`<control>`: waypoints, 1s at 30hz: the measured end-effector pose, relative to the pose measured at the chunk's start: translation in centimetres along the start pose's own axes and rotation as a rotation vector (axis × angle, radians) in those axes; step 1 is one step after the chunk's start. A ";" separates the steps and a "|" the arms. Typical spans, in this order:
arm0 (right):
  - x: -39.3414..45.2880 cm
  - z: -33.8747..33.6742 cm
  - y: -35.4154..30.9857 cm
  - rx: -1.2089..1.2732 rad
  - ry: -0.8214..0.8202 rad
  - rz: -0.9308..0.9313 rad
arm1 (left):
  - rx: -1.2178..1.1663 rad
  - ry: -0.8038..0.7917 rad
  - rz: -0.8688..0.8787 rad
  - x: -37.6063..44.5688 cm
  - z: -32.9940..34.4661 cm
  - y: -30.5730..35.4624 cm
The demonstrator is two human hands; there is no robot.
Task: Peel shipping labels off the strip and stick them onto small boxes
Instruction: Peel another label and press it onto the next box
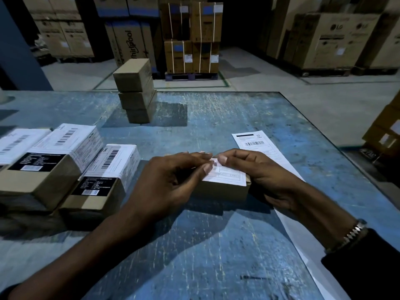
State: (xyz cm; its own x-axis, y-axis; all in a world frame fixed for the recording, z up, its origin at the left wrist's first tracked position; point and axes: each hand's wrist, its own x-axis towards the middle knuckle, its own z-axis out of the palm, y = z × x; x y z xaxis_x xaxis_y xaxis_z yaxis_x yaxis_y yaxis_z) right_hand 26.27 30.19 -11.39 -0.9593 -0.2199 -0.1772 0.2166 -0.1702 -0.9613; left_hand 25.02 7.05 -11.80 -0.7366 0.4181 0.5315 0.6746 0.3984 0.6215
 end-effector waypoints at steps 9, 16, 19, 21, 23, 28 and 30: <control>-0.1 -0.1 0.1 0.021 0.020 -0.034 | -0.141 -0.030 -0.095 0.1 -0.7 0.0; -0.2 -0.2 -0.4 -0.201 0.078 -0.102 | 0.098 -0.002 -0.059 -0.4 -1.4 0.1; -0.7 -0.6 -0.9 -0.309 0.129 -0.174 | 0.200 -0.014 -0.004 -0.4 -2.3 0.3; -1.1 -0.6 -0.9 -0.368 0.169 -0.233 | 0.253 -0.025 0.042 -0.3 -2.7 0.2; -1.1 -0.5 -0.8 -0.424 0.156 -0.290 | 0.240 -0.054 0.051 -0.2 -2.9 -0.2; -0.8 -0.9 -0.4 -0.573 0.096 -0.402 | 0.085 -0.109 -0.024 0.1 -3.0 -0.3; -0.7 -1.0 -0.4 -0.598 0.087 -0.452 | 0.082 -0.140 -0.020 0.1 -3.2 -0.2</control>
State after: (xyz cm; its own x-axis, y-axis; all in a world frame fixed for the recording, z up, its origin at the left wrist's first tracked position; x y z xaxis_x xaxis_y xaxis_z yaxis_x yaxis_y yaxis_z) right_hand 26.66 31.36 -11.12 -0.9476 -0.1720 0.2693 -0.3130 0.3303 -0.8905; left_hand 24.64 4.38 -9.99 -0.7395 0.5173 0.4306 0.6661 0.4701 0.5791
